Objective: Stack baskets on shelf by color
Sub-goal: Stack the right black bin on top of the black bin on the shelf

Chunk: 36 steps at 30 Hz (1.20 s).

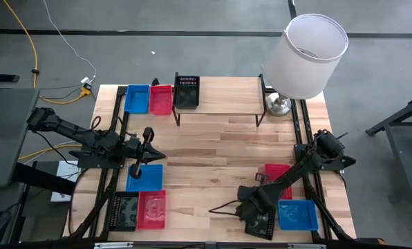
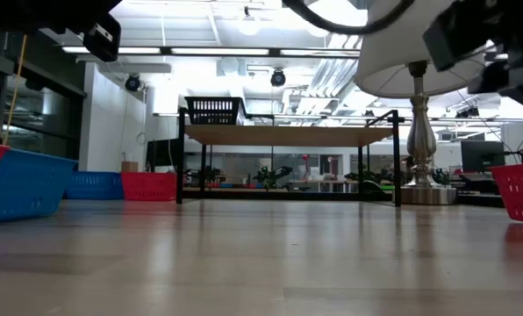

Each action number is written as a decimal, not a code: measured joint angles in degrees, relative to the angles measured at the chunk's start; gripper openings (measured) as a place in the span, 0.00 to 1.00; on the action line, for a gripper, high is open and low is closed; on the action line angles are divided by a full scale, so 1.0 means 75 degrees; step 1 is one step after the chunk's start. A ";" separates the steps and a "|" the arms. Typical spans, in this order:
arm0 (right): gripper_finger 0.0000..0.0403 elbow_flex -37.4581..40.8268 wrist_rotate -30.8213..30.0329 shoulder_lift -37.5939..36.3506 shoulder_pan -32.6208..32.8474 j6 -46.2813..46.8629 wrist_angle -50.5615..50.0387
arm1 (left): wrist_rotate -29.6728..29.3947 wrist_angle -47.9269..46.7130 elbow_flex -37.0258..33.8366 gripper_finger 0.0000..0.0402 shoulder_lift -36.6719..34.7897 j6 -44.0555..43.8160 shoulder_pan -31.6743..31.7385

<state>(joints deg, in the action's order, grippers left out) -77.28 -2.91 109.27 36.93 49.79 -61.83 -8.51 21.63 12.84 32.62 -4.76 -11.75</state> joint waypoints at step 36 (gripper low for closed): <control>0.00 -0.2203 -0.2789 -0.0189 -0.1180 -0.5445 0.1968 | -0.0376 -0.0519 0.0000 0.00 0.0000 -0.0287 0.0003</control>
<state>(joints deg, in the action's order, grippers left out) -93.80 -23.83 107.85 28.08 8.95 -47.07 -11.33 17.74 12.84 32.62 -6.92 -11.73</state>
